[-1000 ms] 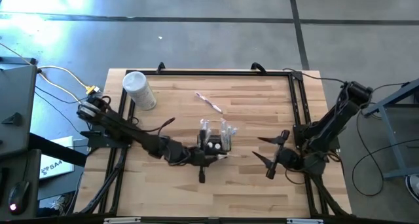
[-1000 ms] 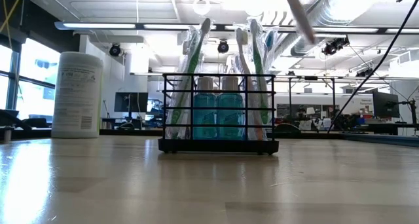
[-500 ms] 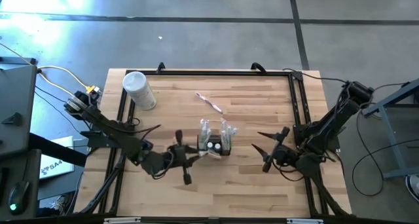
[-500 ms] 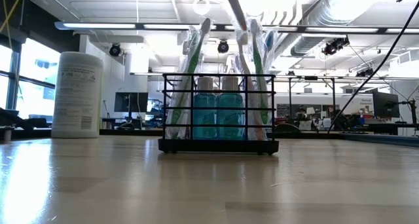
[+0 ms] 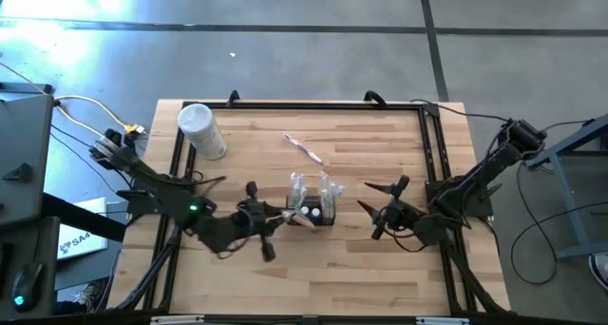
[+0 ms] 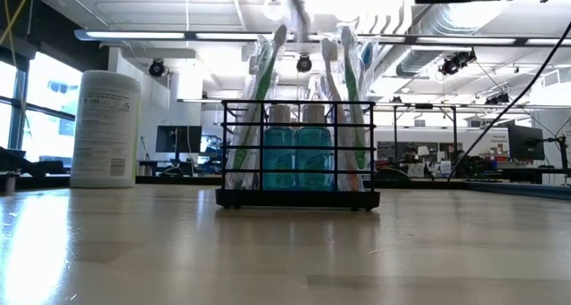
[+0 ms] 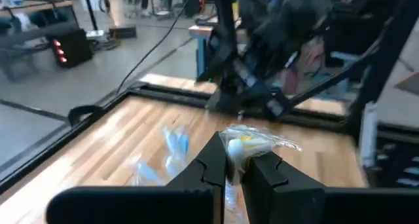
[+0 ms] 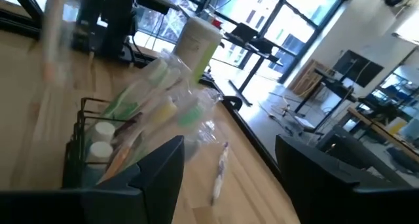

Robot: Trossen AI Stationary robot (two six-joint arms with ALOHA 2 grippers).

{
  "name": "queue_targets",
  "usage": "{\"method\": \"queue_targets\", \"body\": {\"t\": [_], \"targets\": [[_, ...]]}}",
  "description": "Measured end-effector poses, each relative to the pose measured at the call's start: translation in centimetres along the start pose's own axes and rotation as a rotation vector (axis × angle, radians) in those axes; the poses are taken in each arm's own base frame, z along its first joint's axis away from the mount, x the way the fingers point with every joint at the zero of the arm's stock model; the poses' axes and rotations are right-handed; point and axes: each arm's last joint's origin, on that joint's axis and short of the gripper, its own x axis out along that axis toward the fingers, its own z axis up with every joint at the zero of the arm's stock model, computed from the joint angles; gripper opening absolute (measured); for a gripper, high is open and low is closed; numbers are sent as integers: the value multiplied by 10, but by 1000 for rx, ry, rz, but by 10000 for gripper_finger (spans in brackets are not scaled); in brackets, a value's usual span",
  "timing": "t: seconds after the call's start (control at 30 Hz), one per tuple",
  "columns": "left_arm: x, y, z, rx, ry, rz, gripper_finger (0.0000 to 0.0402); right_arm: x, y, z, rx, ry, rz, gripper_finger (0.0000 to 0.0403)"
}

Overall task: Pick & Place toothbrushing station
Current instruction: Put the orange toothbrush into the black wire organizer

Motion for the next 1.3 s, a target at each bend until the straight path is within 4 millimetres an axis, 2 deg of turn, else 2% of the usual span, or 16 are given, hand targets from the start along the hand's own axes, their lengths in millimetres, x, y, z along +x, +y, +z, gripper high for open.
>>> {"method": "queue_targets", "body": {"t": [0.07,0.17,0.33,0.47,0.63,0.8,1.0,1.3], "targets": [[-4,2,13,6,46,13,17,6,-2,-1,-4,11,9,231],[-6,5,19,8,149,42,17,16,-5,-5,5,38,25,231],[4,15,16,-19,249,115,17,29,-10,-15,59,105,75,231],[8,17,14,-4,247,152,17,36,-13,-22,103,163,129,231],[9,21,12,26,262,177,17,39,-13,-26,168,207,194,231],[18,31,12,34,287,214,17,39,-13,-30,199,246,201,231],[31,44,13,3,357,181,17,38,-14,-36,241,297,187,231],[51,43,-16,-2,438,155,17,34,-11,-38,300,344,267,231]]}}
